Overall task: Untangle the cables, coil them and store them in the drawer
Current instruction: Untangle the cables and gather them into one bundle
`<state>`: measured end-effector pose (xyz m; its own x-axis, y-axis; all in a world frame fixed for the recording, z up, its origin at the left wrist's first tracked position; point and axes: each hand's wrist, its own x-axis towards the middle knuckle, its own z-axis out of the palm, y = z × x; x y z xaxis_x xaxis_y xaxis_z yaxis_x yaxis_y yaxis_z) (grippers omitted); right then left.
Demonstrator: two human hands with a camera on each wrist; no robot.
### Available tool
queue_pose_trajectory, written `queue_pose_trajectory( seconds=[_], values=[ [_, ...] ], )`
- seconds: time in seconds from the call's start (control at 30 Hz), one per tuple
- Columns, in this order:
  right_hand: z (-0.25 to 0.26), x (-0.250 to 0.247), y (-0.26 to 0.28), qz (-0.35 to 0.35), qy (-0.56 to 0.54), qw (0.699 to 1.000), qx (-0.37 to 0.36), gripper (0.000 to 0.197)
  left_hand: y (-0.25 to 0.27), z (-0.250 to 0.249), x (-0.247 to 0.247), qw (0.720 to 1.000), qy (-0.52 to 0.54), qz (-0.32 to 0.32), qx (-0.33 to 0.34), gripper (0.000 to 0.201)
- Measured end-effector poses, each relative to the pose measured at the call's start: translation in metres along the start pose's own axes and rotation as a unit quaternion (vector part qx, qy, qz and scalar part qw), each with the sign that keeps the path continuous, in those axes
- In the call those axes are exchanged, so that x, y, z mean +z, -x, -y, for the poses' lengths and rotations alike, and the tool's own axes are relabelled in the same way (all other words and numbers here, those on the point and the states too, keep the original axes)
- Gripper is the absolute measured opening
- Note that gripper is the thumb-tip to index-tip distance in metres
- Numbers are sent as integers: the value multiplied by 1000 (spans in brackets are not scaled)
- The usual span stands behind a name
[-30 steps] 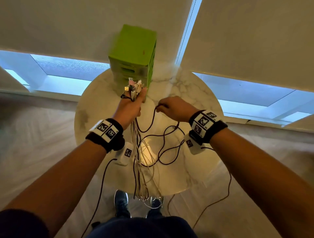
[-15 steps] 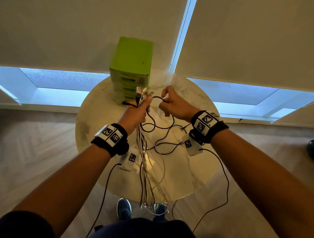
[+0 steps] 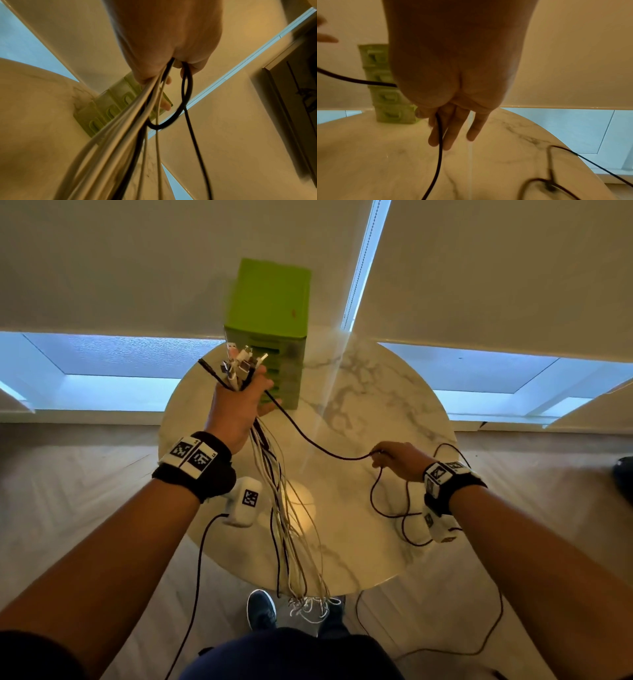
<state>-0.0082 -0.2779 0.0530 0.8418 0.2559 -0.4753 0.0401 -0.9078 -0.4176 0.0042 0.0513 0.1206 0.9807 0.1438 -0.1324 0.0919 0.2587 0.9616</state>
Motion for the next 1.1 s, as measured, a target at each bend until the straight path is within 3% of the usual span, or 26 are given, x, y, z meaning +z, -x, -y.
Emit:
queue_pose_trajectory(
  seconds=[0.1, 0.23, 0.5, 0.77, 0.9, 0.97, 1.1],
  values=[
    [19, -16, 10, -82, -59, 994, -40, 16, 4, 1, 13, 999, -16, 27, -28, 15],
    [65, -33, 24, -109, -24, 990, -81, 17, 16, 10, 41, 994, -54, 87, -46, 17],
    [95, -41, 58, -258, -45, 963, -71, 18, 44, 18, 73, 962, -140, 225, -73, 37],
    [69, -32, 101, -273, 11, 962, -17, 19, 70, 15, 106, 938, -116, 308, -112, 25],
    [50, -27, 121, -272, 41, 961, -12, 21, 79, 26, 126, 917, -164, 352, -95, 23],
    [36, -22, 130, -275, 13, 961, -11, 21, 83, 31, 135, 916, -176, 351, -86, 17],
    [6, -1, 151, -230, -90, 969, 3, 13, 93, 36, 154, 929, -143, 326, -98, 24]
  ],
)
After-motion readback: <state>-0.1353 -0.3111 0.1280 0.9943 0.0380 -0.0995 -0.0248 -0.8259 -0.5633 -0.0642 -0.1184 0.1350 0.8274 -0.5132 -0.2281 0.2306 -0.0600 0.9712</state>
